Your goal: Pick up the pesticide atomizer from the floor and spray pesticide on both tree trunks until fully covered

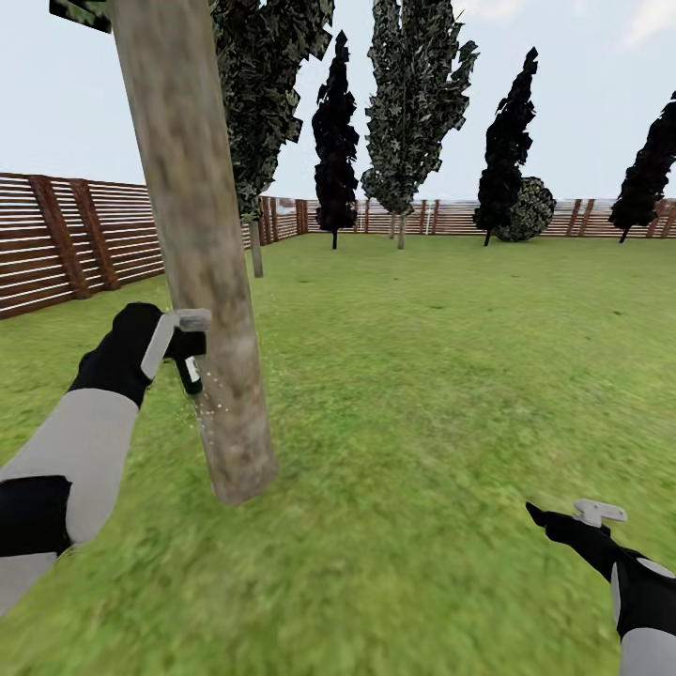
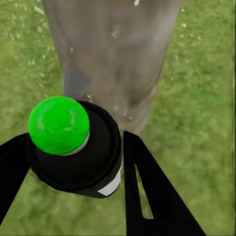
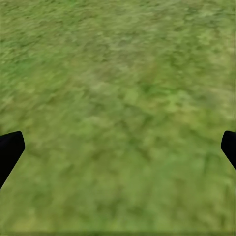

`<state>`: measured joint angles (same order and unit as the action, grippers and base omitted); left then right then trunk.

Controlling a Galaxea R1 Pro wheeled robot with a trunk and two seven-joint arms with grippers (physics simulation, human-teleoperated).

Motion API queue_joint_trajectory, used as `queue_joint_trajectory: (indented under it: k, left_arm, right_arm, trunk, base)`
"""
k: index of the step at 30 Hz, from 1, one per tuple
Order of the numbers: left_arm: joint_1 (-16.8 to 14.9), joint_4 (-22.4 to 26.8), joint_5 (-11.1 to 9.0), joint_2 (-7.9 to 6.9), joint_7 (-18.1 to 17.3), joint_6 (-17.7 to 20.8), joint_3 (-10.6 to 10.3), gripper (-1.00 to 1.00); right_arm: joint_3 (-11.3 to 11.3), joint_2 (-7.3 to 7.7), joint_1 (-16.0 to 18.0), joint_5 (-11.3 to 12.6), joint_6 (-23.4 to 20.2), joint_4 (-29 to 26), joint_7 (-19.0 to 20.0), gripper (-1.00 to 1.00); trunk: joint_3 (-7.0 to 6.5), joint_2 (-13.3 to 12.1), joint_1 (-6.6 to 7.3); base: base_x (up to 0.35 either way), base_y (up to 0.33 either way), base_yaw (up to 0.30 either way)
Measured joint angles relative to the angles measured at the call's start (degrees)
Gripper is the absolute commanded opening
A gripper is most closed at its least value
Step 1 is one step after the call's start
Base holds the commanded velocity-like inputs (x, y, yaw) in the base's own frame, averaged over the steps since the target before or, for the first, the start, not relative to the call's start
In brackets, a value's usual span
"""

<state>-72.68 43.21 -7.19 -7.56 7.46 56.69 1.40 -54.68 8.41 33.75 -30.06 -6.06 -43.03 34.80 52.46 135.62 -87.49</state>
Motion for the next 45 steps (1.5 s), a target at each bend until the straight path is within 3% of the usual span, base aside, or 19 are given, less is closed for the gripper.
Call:
queue_joint_trajectory:
  k: [6, 15, 19, 23, 25, 27, 31, 34, 41, 45]
  left_arm:
    - [-4.59, -0.21, 0.02, 1.39, 0.0, 0.08, 0.0, -1.0]
    - [-10.94, -1.39, 0.11, 1.36, 0.0, 0.18, 0.0, -1.0]
    - [-11.39, -2.13, 0.15, 1.12, 0.01, 0.18, 0.05, -1.0]
    - [-11.43, -4.04, 0.84, -4.42, 0.02, 0.24, 0.09, -1.0]
    - [-11.43, -4.1, 0.41, -5.55, 0.01, 0.2, 0.06, -1.0]
    - [-11.36, -5.04, -0.02, -5.63, 0.0, 0.17, -0.13, -1.0]
    - [-11.11, -14.2, 0.03, -5.38, -0.34, -0.25, -0.24, -1.0]
    - [-10.82, -17.06, 0.12, -5.37, -0.53, -1.01, -0.25, -1.0]
    - [-9.92, -40.15, 0.23, -5.58, -0.61, -22.38, -0.19, -1.0]
    - [-3.64, -41.94, 0.18, -5.15, -0.55, -29.86, -0.12, -1.0]
  right_arm:
    - [0.01, 0.01, -0.03, 0.0, 0.0, 0.05, 0.0, 1.0]
    - [0.01, 0.08, 0.0, 0.0, 0.0, 0.12, 0.0, 1.0]
    - [0.0, 0.11, 0.0, 0.0, 0.0, 0.13, 0.0, 1.0]
    - [0.01, 0.11, 0.0, 0.0, 0.0, 0.21, 0.0, 1.0]
    - [0.01, 0.11, 0.0, 0.0, 0.0, 0.21, 0.0, 1.0]
    - [0.01, 0.11, 0.0, -0.01, 0.0, 0.22, 0.0, 1.0]
    - [0.01, 0.11, 0.0, -0.01, 0.0, 0.22, 0.0, 1.0]
    - [0.01, 0.06, 0.0, -0.01, 0.0, 0.22, 0.0, 1.0]
    - [0.01, 0.19, 0.0, 0.05, 0.02, 0.24, 0.0, 1.0]
    - [0.06, -0.04, 0.0, -0.08, 2.81, 0.22, 0.0, 1.0]
  trunk:
    - [0.01, 0.0, 0.0]
    - [0.0, 0.0, 0.0]
    - [0.01, -0.01, -0.01]
    - [0.01, 0.0, -0.01]
    - [0.01, 0.0, -0.01]
    - [0.01, -0.01, -0.01]
    - [0.02, -0.01, -0.01]
    - [0.01, -0.01, -0.01]
    - [0.02, -0.01, -0.02]
    - [0.02, -0.01, -0.01]
  base:
    - [0.0, 0.0, 0.0]
    - [0.0, 0.0, 0.0]
    - [0.0, 0.0, 0.0]
    - [0.0, 0.0, 0.0]
    - [0.0, 0.0, 0.0]
    - [0.0, 0.0, 0.0]
    - [0.0, 0.0, 0.0]
    - [0.0, 0.0, 0.0]
    - [0.0, 0.0, 0.0]
    - [0.0, 0.0, 0.0]
